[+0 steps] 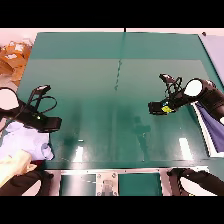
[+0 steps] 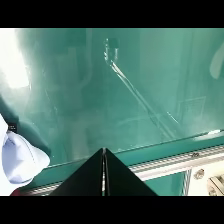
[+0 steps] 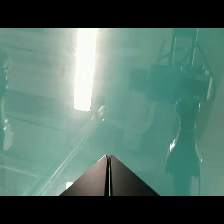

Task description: Fold the shirts.

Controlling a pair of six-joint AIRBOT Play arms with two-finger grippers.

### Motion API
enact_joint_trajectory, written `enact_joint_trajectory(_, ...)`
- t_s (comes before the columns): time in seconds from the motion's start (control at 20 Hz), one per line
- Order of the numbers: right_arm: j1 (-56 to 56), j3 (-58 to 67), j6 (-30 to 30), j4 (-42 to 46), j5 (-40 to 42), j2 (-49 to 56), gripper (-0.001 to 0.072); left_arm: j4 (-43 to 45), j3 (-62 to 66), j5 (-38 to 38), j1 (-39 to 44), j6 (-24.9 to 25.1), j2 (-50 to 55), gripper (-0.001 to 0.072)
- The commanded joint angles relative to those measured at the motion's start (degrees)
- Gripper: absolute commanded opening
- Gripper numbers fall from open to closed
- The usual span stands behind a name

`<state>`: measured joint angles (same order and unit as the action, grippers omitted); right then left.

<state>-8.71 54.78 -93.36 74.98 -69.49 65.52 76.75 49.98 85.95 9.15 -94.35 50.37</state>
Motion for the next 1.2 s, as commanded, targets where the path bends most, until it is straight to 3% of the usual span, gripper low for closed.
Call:
enact_joint_trajectory(0.0,-0.1,0.0,0.0,0.0,0.0,-0.1,0.0018,0.9,0.0,-0.5,0.0,0.3,0.0,0.0021)
enact_joint_trajectory(0.2,-0.1,0.0,0.0,0.0,0.0,-0.1,0.0018,10.4,0.0,-2.3,0.0,0.3,0.0,0.0023)
enact_joint_trajectory(0.25,-0.1,0.0,0.0,0.0,0.0,-0.1,0.0018,16.3,0.0,-3.2,0.0,-0.2,0.0,0.0082)
enact_joint_trajectory(0.3,-0.1,0.0,0.0,0.0,0.0,-0.1,0.0018,22.1,-0.2,-4.7,0.0,-0.5,0.0,0.0412)
enact_joint_trajectory(0.35,-0.1,0.0,0.0,0.0,0.0,-0.1,0.0018,29.1,-0.7,-6.8,0.0,-2.3,0.0,0.0632)
enact_joint_trajectory(0.45,-0.1,0.0,0.0,0.0,0.0,-0.1,0.0018,36.8,-3.8,-11.9,-0.8,-3.3,0.0,0.0645)
enact_joint_trajectory(0.6,-0.1,0.0,0.0,0.0,0.0,-0.1,0.0018,37.1,-10.8,-17.8,-8.7,-3.0,1.8,0.0645)
enact_joint_trajectory(0.75,-0.1,0.0,0.0,0.0,0.0,-0.1,0.0018,35.6,-15.2,-22.3,-18.8,-0.3,6.1,0.0644)
enact_joint_trajectory(0.95,-0.1,0.0,0.0,0.0,0.0,-0.1,0.0018,27.4,-16.1,-22.6,-23.6,9.0,12.7,0.0640)
enact_joint_trajectory(1.0,-0.1,0.0,0.0,0.0,0.0,-0.1,0.0018,26.3,-16.1,-22.2,-23.6,10.0,13.8,0.0510)
enact_joint_trajectory(1.05,-0.1,0.0,0.0,0.0,0.0,-0.1,0.0018,26.2,-16.0,-21.4,-23.6,11.5,14.3,0.0214)
enact_joint_trajectory(1.1,-0.1,0.0,0.0,0.0,0.0,-0.1,0.0018,26.3,-15.3,-20.3,-23.6,13.1,14.3,0.0028)
enact_joint_trajectory(1.15,-0.1,0.0,0.0,0.0,0.0,-0.1,0.0018,26.3,-13.6,-18.8,-23.6,13.8,14.3,0.0020)
